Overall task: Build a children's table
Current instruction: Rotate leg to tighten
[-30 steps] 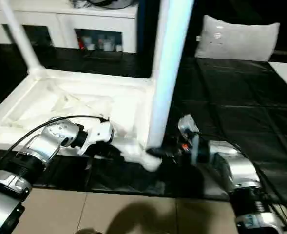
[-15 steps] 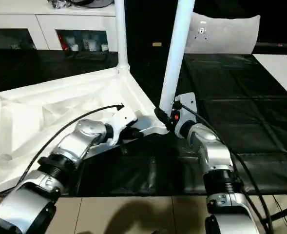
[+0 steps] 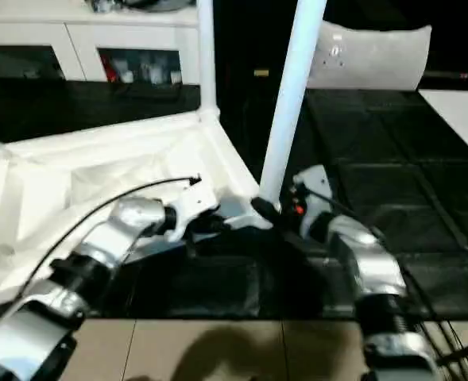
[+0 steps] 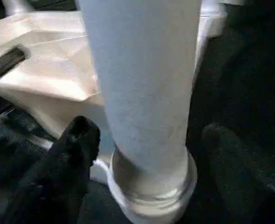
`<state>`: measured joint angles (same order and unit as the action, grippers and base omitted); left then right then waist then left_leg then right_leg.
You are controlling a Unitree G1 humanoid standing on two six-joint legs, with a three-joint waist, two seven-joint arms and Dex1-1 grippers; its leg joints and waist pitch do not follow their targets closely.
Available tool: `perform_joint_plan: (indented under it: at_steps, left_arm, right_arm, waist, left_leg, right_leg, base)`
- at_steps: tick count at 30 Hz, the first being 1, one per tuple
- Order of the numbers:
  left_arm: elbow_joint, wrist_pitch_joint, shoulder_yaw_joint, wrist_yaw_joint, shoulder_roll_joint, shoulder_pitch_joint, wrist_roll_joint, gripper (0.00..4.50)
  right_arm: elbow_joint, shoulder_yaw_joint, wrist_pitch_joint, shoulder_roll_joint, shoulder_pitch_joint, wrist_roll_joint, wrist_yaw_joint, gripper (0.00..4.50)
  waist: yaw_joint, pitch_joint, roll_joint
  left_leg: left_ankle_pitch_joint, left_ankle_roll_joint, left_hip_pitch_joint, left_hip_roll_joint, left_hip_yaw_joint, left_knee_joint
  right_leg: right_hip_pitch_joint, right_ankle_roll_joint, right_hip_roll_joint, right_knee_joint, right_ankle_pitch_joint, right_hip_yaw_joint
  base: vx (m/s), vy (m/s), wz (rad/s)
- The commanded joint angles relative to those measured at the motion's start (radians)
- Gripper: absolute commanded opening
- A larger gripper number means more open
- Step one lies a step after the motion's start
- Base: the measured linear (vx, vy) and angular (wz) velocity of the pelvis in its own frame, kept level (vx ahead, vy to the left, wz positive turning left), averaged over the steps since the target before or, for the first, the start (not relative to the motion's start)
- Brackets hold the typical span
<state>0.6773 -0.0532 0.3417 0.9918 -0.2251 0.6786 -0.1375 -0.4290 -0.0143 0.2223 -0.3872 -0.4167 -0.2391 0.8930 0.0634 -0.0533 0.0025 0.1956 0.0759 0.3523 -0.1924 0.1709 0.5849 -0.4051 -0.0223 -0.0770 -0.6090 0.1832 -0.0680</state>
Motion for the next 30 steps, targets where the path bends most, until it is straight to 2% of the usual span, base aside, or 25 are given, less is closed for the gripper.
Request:
perform_joint_plan:
  at_steps: [1,2,7,8,11,15,18,21,27,30]
  left_arm:
    - [-0.002,0.064,0.042,0.100,-0.032,-0.019,0.004,0.00]
    - [-0.011,0.077,0.058,0.156,-0.058,-0.023,0.005,0.00]
    - [-0.015,0.114,0.070,0.238,-0.091,-0.027,0.013,0.00]
    - [-0.011,0.139,0.079,0.289,-0.109,-0.023,0.016,0.00]
    - [-0.010,0.162,0.088,0.343,-0.126,-0.020,0.030,0.00]
    - [-0.036,0.172,0.108,0.452,-0.159,-0.024,0.054,0.00]
    - [-0.042,0.181,0.113,0.481,-0.167,-0.025,0.053,0.00]
    - [-0.044,0.187,0.116,0.491,-0.170,-0.024,0.055,0.00]
    - [-0.041,0.190,0.117,0.499,-0.169,-0.016,0.058,0.00]
    - [-0.037,0.189,0.114,0.496,-0.167,-0.017,0.058,0.00]
  right_arm:
    - [0.044,0.029,-0.030,-0.041,0.015,-0.020,0.110,3.90]
    - [0.054,0.043,-0.040,-0.067,0.022,-0.031,0.180,3.90]
    - [0.061,0.065,-0.044,-0.107,0.030,-0.051,0.299,3.90]
    - [0.070,0.088,-0.049,-0.130,0.037,-0.054,0.371,3.90]
    - [0.072,0.105,-0.041,-0.146,0.039,-0.060,0.419,3.90]
    - [0.077,0.126,-0.008,-0.158,0.039,-0.075,0.478,3.90]
    - [0.085,0.136,0.012,-0.155,0.044,-0.085,0.501,3.53]
    - [0.097,0.144,0.017,-0.153,0.051,-0.091,0.516,3.39]
    - [0.119,0.161,0.051,-0.148,0.064,-0.115,0.551,2.75]
    - [0.124,0.164,0.071,-0.145,0.066,-0.124,0.555,2.65]
  waist:
    - [0.010,0.064,-0.014]
    - [0.011,0.063,-0.017]
    - [0.026,0.063,-0.012]
    - [0.034,0.064,-0.010]
    - [0.041,0.065,-0.012]
    - [0.048,0.064,-0.011]
    - [0.052,0.064,-0.009]
    - [0.054,0.065,-0.011]
    - [0.055,0.065,-0.010]
    - [0.055,0.066,-0.009]
  left_leg:
    - [0.145,-0.096,0.007,-0.028,-0.004,-0.058]
    - [0.148,-0.098,0.006,-0.031,-0.003,-0.059]
    - [0.156,-0.092,0.002,-0.036,-0.002,-0.060]
    - [0.154,-0.089,0.000,-0.038,-0.001,-0.059]
    - [0.141,-0.094,0.002,-0.039,-0.002,-0.059]
    - [0.148,-0.085,0.000,-0.039,-0.001,-0.060]
    - [0.159,-0.074,-0.003,-0.041,-0.002,-0.061]
    - [0.158,-0.070,-0.001,-0.040,-0.002,-0.061]
    - [0.151,-0.068,0.001,-0.038,-0.003,-0.061]
    - [0.146,-0.068,-0.001,-0.039,-0.002,-0.060]
  right_leg:
    - [0.065,-0.198,-0.064,0.082,0.214,0.042]
    - [0.063,-0.196,-0.065,0.082,0.219,0.044]
    - [0.058,-0.209,-0.066,0.080,0.234,0.043]
    - [0.058,-0.215,-0.067,0.079,0.223,0.043]
    - [0.060,-0.223,-0.066,0.071,0.179,0.044]
    - [0.059,-0.220,-0.068,0.073,0.211,0.043]
    - [0.056,-0.222,-0.067,0.073,0.214,0.044]
    - [0.058,-0.221,-0.068,0.072,0.204,0.044]
    - [0.060,-0.212,-0.068,0.073,0.213,0.043]
    - [0.058,-0.216,-0.067,0.072,0.201,0.043]
  base:
    - [0.000,0.000,0.00]
    - [0.000,0.000,0.00]
    - [0.000,0.000,0.00]
    - [0.000,0.000,0.00]
    - [0.000,0.000,0.00]
    - [0.000,0.000,0.00]
    - [0.000,0.000,0.00]
    - [0.000,0.000,0.00]
    - [0.000,0.000,0.00]
    - [0.000,0.000,0.00]
